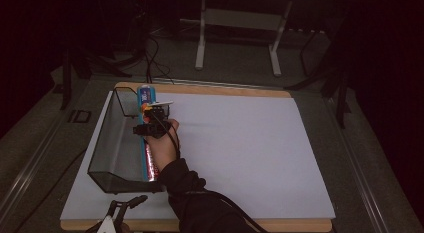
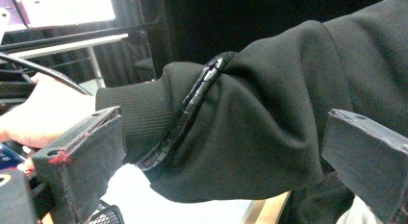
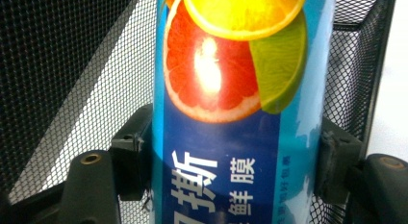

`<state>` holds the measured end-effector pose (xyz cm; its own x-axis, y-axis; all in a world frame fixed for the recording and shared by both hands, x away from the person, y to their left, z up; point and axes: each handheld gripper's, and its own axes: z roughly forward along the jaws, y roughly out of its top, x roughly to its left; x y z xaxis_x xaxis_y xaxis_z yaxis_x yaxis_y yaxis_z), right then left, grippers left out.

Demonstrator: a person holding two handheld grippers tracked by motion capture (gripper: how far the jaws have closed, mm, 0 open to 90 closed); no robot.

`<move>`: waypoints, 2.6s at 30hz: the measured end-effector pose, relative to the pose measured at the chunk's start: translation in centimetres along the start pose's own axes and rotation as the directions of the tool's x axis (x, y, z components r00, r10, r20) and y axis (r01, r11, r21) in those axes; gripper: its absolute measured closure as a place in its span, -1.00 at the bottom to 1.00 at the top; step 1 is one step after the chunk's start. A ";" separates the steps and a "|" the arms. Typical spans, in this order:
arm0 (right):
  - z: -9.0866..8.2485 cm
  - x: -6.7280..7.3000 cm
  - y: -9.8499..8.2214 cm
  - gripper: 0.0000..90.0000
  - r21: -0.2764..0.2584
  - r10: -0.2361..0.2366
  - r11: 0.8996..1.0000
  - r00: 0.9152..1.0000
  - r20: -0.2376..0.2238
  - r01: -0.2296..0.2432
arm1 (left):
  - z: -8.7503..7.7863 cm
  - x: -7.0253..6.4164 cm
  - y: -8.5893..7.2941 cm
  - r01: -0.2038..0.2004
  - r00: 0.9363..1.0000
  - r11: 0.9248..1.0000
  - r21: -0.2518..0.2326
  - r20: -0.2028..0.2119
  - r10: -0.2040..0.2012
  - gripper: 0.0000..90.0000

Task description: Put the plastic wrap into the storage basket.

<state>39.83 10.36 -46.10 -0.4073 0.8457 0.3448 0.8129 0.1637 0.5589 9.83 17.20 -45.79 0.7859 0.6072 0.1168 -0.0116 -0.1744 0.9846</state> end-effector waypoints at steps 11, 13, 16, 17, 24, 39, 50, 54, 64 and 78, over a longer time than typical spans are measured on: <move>0.8 -0.3 -0.3 -0.33 0.011 0.001 1.000 1.000 0.011 -0.001 | 0.1 0.0 0.0 0.000 1.000 1.000 0.003 0.005 0.000 -0.94; 0.8 -0.3 -0.2 -0.34 0.019 -0.006 1.000 1.000 0.010 0.006 | 0.1 0.0 0.0 -0.001 1.000 1.000 0.003 0.005 0.001 -0.94; 0.8 -0.4 0.0 -0.36 0.031 -0.026 0.999 1.000 0.006 0.025 | 0.1 0.0 0.0 -0.002 1.000 1.000 0.004 0.004 0.002 -0.94; 0.8 -0.4 0.1 -0.39 0.038 -0.042 0.998 0.999 0.008 0.042 | 0.1 0.0 0.0 -0.001 1.000 1.000 0.005 0.005 0.001 -0.94; -0.1 -0.6 0.3 -0.57 0.033 -0.115 0.993 0.993 -0.037 0.116 | 0.1 0.0 0.0 0.004 1.000 1.000 0.009 0.009 -0.004 -0.94; -6.2 -2.4 0.8 -0.75 -0.128 -0.352 0.931 0.933 -0.070 0.341 | 0.5 0.1 -0.1 0.024 0.999 0.999 0.040 0.040 -0.026 -0.94; -9.7 -4.6 -0.6 -0.75 -0.191 -0.429 0.893 0.899 -0.087 0.407 | 0.7 0.2 -0.2 0.030 0.999 0.998 0.057 0.037 -0.032 -0.94; -10.8 -5.8 -1.1 -0.75 -0.189 -0.421 0.898 0.900 -0.115 0.397 | 0.8 0.2 -0.2 0.032 0.999 0.998 0.062 0.037 -0.034 -0.94; -13.4 -9.0 -3.3 -0.71 -0.221 -0.467 0.870 0.881 -0.076 0.441 | 1.1 0.2 -0.3 0.031 0.998 0.997 0.076 0.044 -0.035 -0.94; -16.8 -14.5 -7.6 -0.73 -0.251 -0.445 0.875 0.892 -0.083 0.413 | 1.4 0.2 -0.4 0.033 0.999 0.996 0.084 0.039 -0.036 -0.94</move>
<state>32.55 -11.75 -42.67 -0.7591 0.6396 0.1214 0.4390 0.3652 0.8209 10.86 16.32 -46.31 0.8095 0.5822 0.0758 0.0665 -0.2192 0.9734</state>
